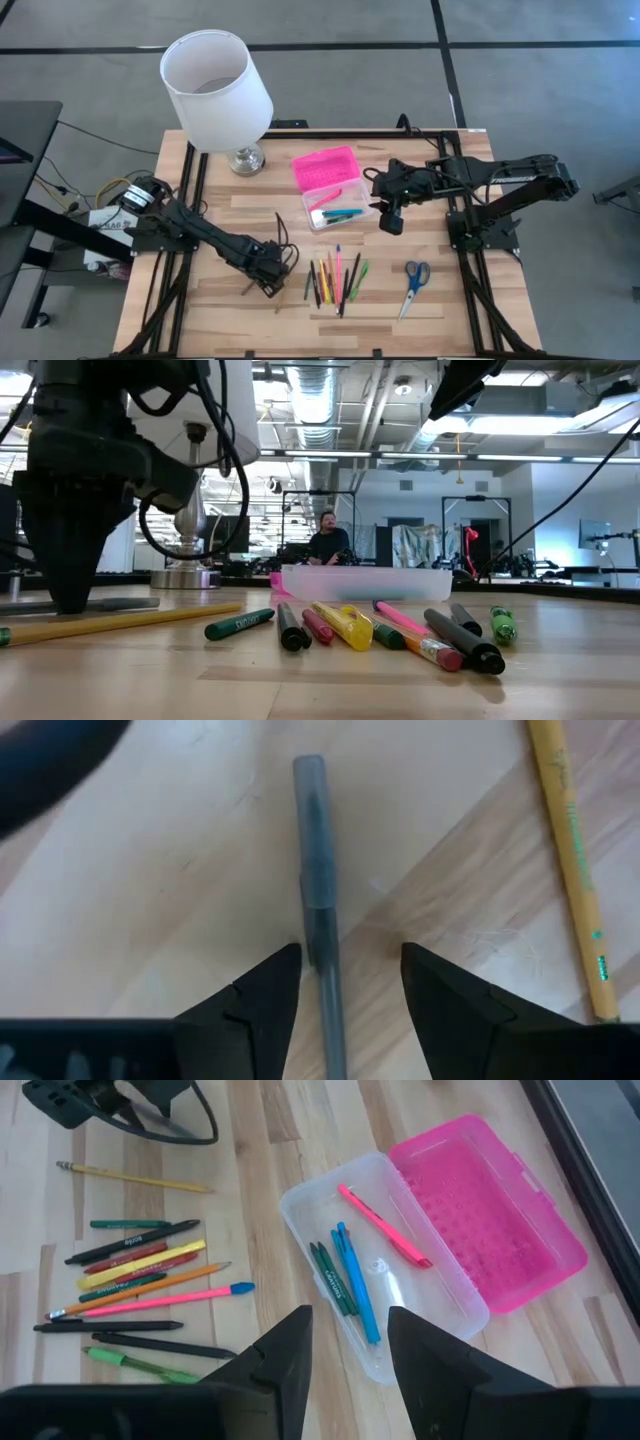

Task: Pick & place school supplies into a supply box
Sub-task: Put the gray pen into the pink supply box

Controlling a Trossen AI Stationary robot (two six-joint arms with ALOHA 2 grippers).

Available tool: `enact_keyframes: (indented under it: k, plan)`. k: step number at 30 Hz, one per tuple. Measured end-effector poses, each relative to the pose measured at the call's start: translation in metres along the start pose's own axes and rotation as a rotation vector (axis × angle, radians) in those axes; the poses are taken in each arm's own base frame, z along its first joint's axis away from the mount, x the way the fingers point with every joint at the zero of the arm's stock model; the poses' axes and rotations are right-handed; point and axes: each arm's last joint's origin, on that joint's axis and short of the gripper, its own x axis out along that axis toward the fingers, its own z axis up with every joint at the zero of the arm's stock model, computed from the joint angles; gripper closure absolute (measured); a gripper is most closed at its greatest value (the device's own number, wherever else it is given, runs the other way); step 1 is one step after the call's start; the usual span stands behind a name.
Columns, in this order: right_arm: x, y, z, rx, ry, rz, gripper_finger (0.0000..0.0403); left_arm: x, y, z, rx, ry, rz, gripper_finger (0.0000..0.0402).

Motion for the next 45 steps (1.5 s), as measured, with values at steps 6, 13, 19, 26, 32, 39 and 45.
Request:
enact_keyframes:
  k: [6,13,19,26,32,39,45]
  plan:
    - [0.0,0.0,0.0,-0.003,0.003,-0.001,0.0276,0.001,0.002,-0.001,0.009,-0.001,0.017,0.0286]
    - [0.0,0.0,0.0,-0.003,0.004,-0.001,0.0276,0.002,0.004,-0.002,0.017,-0.005,0.033,0.0376]
    - [0.0,0.0,0.0,-0.003,0.004,-0.001,0.0276,0.0,0.001,0.0,0.036,-0.01,0.039,0.039]
    - [0.0,0.0,0.0,-0.003,0.004,-0.001,0.0276,-0.014,-0.01,0.015,0.09,-0.031,0.023,0.0383]
    - [0.0,0.0,0.0,0.003,0.004,-0.001,0.0276,-0.03,-0.019,0.034,0.105,-0.071,-0.034,0.0387]
    - [-0.001,0.004,-0.001,-0.005,0.003,0.01,0.0276,-0.056,-0.026,0.063,0.148,-0.134,-0.085,0.039]
    - [-0.001,0.009,-0.002,-0.004,0.002,0.023,0.0276,-0.082,-0.015,0.111,0.179,-0.281,-0.098,0.0391]
